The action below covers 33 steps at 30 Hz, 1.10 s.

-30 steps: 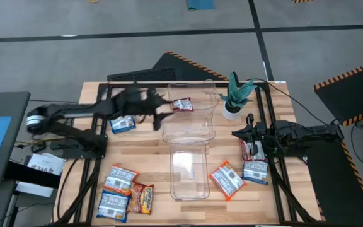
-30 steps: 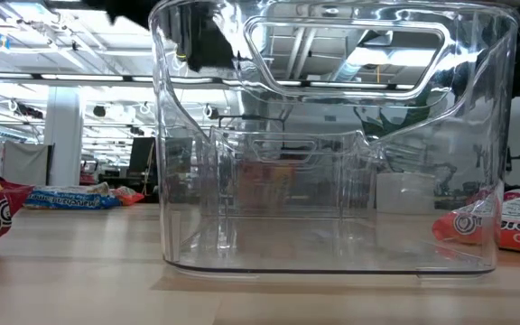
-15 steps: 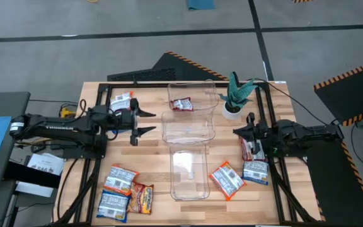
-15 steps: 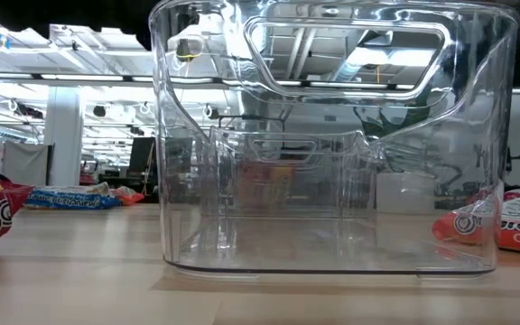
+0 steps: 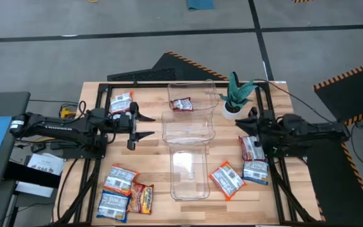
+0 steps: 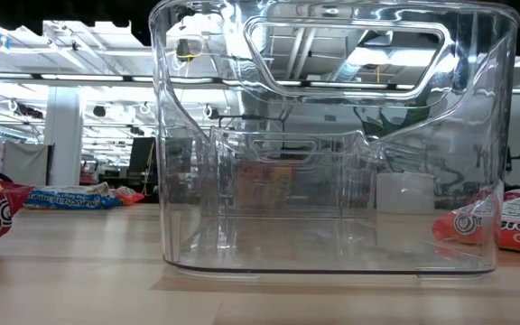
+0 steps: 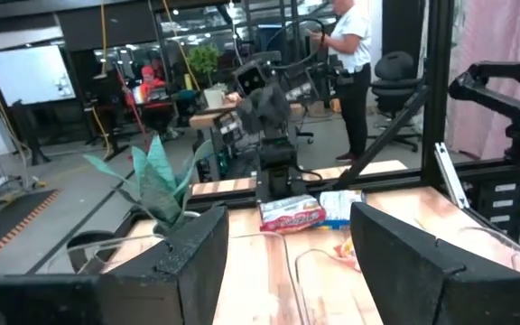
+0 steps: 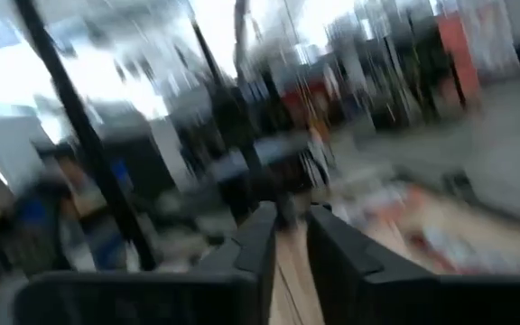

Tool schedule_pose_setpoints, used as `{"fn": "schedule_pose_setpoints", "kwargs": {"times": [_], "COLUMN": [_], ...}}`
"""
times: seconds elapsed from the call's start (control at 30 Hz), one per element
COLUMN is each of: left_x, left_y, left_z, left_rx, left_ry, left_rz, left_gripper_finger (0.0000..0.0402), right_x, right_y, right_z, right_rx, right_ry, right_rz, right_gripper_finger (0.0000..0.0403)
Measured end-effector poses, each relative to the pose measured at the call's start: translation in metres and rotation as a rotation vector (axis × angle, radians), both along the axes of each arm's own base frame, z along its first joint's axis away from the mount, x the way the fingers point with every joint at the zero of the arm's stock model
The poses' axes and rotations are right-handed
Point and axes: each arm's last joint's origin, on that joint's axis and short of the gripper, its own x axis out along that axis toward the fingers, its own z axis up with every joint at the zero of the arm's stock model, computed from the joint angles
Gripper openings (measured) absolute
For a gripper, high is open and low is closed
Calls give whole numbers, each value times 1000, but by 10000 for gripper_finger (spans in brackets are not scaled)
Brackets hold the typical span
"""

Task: Sort Maruchan noodles
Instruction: Put the top red noodle pack into the top transparent bin

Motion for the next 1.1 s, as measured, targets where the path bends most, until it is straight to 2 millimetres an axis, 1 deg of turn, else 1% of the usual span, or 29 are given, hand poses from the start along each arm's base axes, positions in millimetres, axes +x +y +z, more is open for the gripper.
{"fn": "schedule_pose_setpoints", "kwargs": {"times": [0.1,0.2,0.3,0.4,0.57,0.7,0.87,1.0,1.1], "left_x": [0,0,0,0,0,0,0,0,0], "left_y": [1,4,5,5,6,7,7,7,7], "left_z": [0,-3,-8,-10,-15,-16,-13,-14,-14], "left_rx": [-7,-19,-25,-24,-14,-39,-25,-39,-38], "left_ry": [3,29,76,106,152,158,134,141,142], "left_rz": [38,123,180,182,203,248,255,254,254], "left_gripper_finger": [217,217,217,217,217,217,217,217,217], "right_x": [5,9,17,26,45,55,64,68,72], "right_y": [0,0,0,1,2,2,3,4,6], "right_z": [11,20,30,39,53,59,56,44,35], "right_rx": [23,48,52,47,38,44,197,346,385], "right_ry": [210,427,561,644,765,909,1108,1259,1354], "right_rz": [-5,-15,-21,-24,-28,-38,-115,-171,-186], "right_gripper_finger": [139,170,191,198,196,192,190,189,189]}}
